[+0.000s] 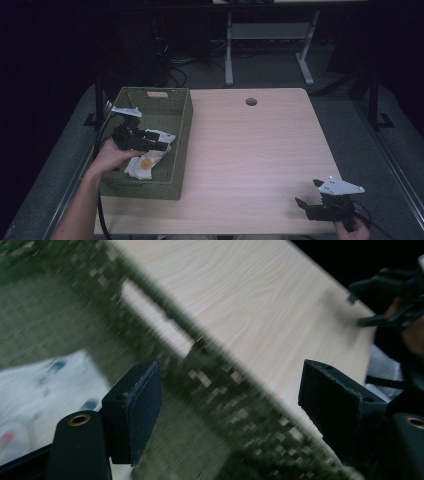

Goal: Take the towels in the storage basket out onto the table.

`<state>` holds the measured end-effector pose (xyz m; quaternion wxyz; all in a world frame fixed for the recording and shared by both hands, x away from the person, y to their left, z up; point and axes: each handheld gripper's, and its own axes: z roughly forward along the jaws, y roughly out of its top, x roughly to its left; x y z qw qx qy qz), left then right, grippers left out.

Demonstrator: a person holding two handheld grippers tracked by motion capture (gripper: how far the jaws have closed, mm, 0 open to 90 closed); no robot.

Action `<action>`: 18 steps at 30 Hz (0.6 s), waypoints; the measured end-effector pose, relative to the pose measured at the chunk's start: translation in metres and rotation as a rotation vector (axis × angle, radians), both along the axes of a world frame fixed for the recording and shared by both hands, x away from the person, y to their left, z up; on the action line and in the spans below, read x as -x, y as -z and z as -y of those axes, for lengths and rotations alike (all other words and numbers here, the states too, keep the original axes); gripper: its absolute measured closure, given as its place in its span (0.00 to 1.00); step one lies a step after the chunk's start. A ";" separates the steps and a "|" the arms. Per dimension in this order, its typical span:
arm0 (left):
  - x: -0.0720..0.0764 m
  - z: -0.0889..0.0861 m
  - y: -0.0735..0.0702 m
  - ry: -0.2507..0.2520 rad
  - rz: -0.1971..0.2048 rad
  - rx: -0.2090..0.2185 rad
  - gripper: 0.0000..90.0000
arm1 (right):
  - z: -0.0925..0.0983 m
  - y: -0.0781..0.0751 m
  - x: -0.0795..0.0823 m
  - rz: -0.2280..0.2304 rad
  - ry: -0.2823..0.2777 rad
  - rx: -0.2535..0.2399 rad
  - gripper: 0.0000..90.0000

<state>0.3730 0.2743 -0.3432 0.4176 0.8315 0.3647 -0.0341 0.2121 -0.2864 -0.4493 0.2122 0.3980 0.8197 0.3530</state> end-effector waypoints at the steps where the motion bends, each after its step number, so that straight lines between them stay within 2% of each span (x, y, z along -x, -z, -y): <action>1: 0.000 -0.003 0.001 -0.010 -0.001 -0.008 0.28 | 0.000 0.000 0.000 0.001 0.000 0.001 0.16; 4: -0.002 -0.010 0.004 -0.050 -0.010 -0.025 0.28 | -0.001 0.000 0.000 -0.002 -0.003 0.001 0.15; 7: -0.007 -0.017 0.010 -0.107 -0.071 -0.042 0.29 | -0.001 0.000 0.000 0.001 -0.009 -0.001 0.15; 9: -0.009 -0.020 0.014 -0.128 -0.084 -0.084 0.30 | -0.001 -0.001 0.000 0.002 -0.008 0.000 0.16; 10: -0.011 -0.022 0.017 -0.154 -0.098 -0.099 0.30 | -0.001 -0.001 0.000 0.003 -0.008 -0.001 0.15; 11: -0.011 -0.022 0.017 -0.154 -0.098 -0.099 0.30 | -0.001 -0.001 0.000 0.003 -0.008 -0.001 0.15; 12: -0.012 -0.023 0.019 -0.175 -0.102 -0.124 0.30 | -0.001 0.000 0.000 0.002 -0.009 -0.002 0.15; 16: -0.017 -0.025 0.027 -0.227 -0.139 -0.180 0.30 | -0.001 0.000 0.000 0.000 -0.010 -0.003 0.15; 18: -0.019 -0.024 0.029 -0.255 -0.135 -0.238 0.30 | -0.001 -0.001 0.000 0.003 -0.007 -0.003 0.15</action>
